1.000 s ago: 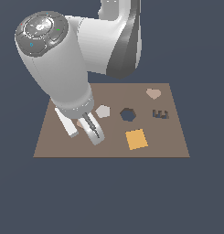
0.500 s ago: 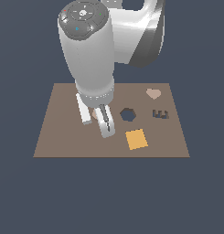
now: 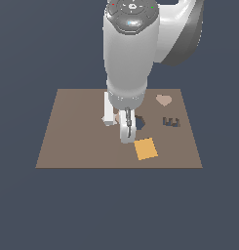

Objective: Insert a designated object into the corresponding slot on a board.

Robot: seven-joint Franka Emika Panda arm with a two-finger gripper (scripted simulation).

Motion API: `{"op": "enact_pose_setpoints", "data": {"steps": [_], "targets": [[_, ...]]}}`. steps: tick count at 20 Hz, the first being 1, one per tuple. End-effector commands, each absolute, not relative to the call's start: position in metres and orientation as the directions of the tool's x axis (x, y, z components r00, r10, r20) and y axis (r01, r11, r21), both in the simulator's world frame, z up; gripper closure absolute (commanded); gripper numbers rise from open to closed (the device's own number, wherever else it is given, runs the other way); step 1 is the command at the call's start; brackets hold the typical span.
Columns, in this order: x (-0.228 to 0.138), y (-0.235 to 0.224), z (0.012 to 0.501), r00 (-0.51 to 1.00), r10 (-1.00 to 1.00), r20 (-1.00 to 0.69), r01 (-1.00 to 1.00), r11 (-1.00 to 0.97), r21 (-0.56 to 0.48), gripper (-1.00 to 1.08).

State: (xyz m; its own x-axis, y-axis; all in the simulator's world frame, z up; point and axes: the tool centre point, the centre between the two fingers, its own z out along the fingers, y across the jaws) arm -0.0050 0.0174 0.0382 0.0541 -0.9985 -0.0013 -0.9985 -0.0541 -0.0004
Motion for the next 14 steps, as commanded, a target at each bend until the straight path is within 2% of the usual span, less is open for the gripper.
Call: {"op": "enact_pose_setpoints", "data": {"steps": [1, 14], "targets": [[-0.005, 0.028, 0.039, 0.0, -1.0, -0.001, -1.0, 0.0, -0.001, 1.08], [-0.001, 0.061, 0.041, -0.155, -0.988, -0.002, -0.988, 0.155, -0.001, 1.08]]}}
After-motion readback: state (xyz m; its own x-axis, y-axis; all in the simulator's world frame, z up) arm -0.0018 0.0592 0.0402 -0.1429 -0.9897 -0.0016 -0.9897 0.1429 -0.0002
